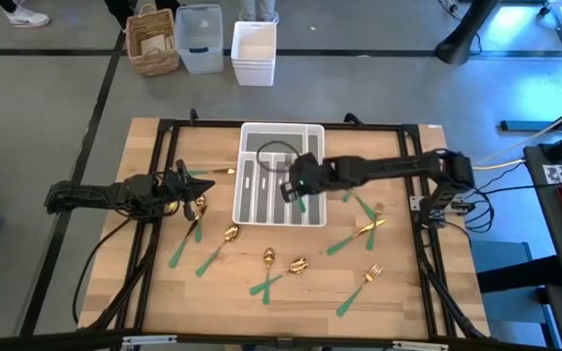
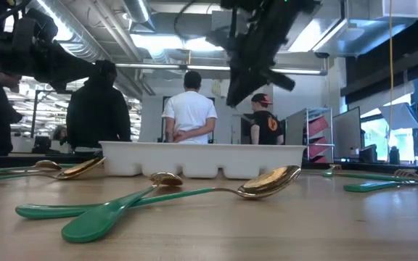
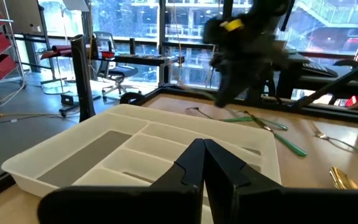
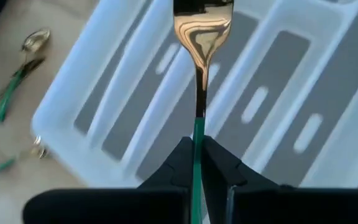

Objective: Sort silverware
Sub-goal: Put the middle left fork into the silverware organizer

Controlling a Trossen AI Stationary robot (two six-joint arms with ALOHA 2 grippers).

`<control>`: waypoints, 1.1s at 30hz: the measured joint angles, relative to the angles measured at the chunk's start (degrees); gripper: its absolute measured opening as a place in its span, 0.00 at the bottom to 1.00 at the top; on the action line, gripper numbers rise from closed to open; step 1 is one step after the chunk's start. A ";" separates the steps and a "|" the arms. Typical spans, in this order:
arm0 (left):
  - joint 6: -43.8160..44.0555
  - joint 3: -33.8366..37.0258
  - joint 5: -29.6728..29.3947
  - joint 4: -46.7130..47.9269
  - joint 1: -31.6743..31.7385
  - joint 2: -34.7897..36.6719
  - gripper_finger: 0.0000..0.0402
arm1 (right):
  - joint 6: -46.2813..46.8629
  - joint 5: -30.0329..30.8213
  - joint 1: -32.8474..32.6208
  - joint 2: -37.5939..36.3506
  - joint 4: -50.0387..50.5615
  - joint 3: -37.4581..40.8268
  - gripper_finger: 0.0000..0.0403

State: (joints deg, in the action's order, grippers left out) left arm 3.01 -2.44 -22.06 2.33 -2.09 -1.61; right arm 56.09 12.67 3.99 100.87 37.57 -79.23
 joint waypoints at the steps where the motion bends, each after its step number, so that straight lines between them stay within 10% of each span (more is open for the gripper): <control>1: 0.00 0.00 0.00 0.00 -0.02 -0.02 0.00 | 0.01 -0.30 1.01 0.61 -0.19 0.18 0.05; 33: -0.01 0.00 0.00 0.00 -0.01 -0.75 0.00 | 10.57 -6.36 4.35 11.33 2.57 0.33 0.05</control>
State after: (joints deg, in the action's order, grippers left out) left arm 3.01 -2.44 -22.06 2.33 -2.10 -2.35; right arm 66.66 6.31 8.34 112.21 40.14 -78.89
